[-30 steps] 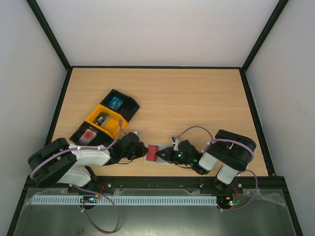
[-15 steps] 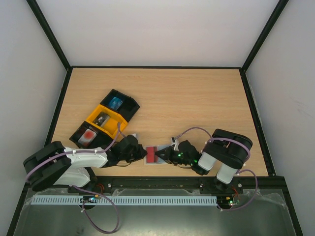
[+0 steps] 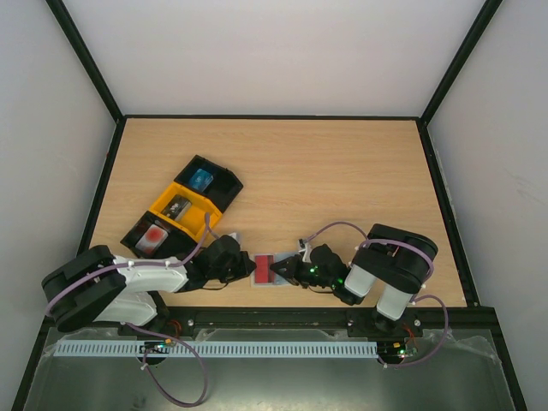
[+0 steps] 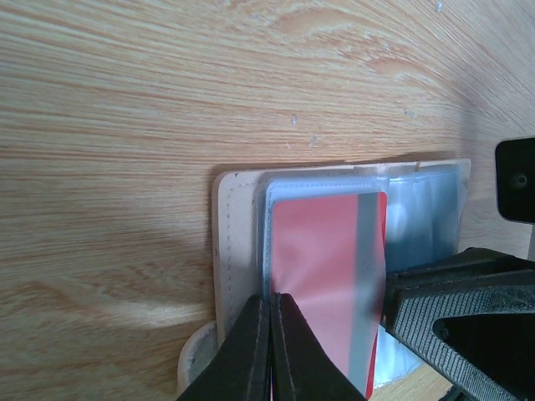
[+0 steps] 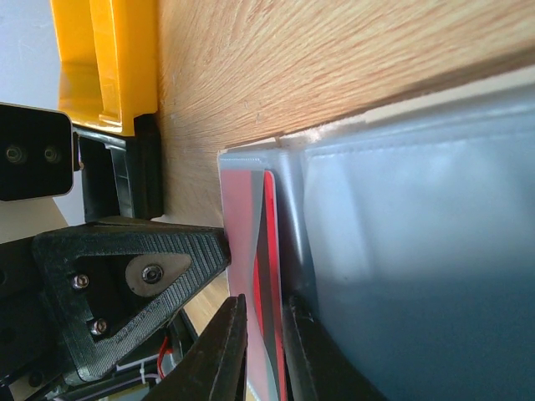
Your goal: Take the credit cards out of the card holder
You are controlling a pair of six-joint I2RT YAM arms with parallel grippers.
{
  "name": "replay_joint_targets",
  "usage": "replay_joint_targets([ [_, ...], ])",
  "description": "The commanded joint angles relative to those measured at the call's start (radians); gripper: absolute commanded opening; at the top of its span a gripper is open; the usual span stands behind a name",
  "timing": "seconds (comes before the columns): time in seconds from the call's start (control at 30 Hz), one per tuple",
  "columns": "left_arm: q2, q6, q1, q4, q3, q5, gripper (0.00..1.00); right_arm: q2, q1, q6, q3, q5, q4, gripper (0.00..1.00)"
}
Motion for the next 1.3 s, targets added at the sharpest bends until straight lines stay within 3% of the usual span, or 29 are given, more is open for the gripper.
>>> replay_joint_targets([
  [0.0,0.043,0.001,-0.016,0.017,-0.025,0.053,0.03,0.020,0.009,-0.005,0.027,0.008,-0.026,0.13],
  [0.27,0.046,-0.002,-0.016,0.018,-0.037,0.043,0.03,0.040,0.010,-0.007,0.028,0.007,0.019,0.02],
  [1.27,0.053,0.022,-0.016,-0.040,-0.013,0.027,0.06,-0.054,-0.042,-0.064,-0.066,0.010,0.007,0.02],
])
